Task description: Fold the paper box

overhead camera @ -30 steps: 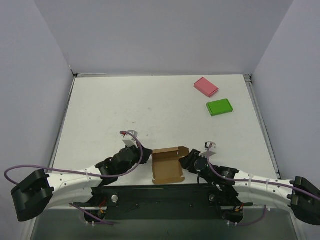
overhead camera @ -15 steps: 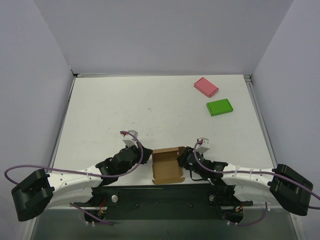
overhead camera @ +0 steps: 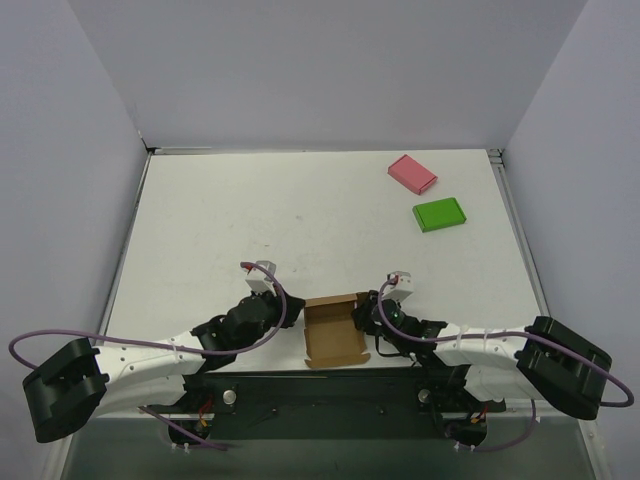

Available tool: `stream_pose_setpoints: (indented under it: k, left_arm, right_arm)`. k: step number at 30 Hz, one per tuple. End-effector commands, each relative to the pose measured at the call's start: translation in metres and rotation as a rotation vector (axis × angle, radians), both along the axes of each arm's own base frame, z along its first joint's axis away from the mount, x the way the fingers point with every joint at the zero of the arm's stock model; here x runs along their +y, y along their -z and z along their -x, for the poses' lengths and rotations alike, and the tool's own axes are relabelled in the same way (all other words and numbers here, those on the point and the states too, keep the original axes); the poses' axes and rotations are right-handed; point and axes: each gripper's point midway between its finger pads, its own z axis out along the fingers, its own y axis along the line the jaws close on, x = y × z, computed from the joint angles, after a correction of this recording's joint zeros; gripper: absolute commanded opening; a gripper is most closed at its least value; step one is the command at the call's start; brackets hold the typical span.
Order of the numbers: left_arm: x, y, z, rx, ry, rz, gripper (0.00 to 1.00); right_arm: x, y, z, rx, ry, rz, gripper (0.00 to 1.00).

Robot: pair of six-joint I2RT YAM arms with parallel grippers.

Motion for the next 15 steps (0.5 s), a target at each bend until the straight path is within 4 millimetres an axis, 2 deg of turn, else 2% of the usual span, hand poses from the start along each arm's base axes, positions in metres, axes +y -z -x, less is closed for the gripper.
stream_pose_setpoints:
  k: [1,2,5,11,15]
  left_arm:
    - [0.0,0.01,0.006,0.018,0.032,-0.054,0.18]
    - [0.0,0.01,0.006,0.017,0.031,-0.055,0.18]
    - [-0.001,0.011,0.006,0.019,0.032,-0.055,0.18]
    - [-0.004,0.011,0.006,0.023,0.041,-0.055,0.18]
    - [-0.006,0.012,0.006,0.024,0.046,-0.051,0.18]
  right_arm:
    - [0.016,-0.008,-0.004,-0.047,-0.081,-0.002,0.26]
    - [0.018,-0.01,-0.005,-0.058,-0.09,0.003,0.2]
    - [0.02,-0.016,-0.004,-0.094,-0.105,0.039,0.13]
    - [0.024,-0.023,-0.001,-0.145,-0.114,0.128,0.13]
    - [0.025,-0.019,0.001,-0.152,-0.117,0.179,0.14]
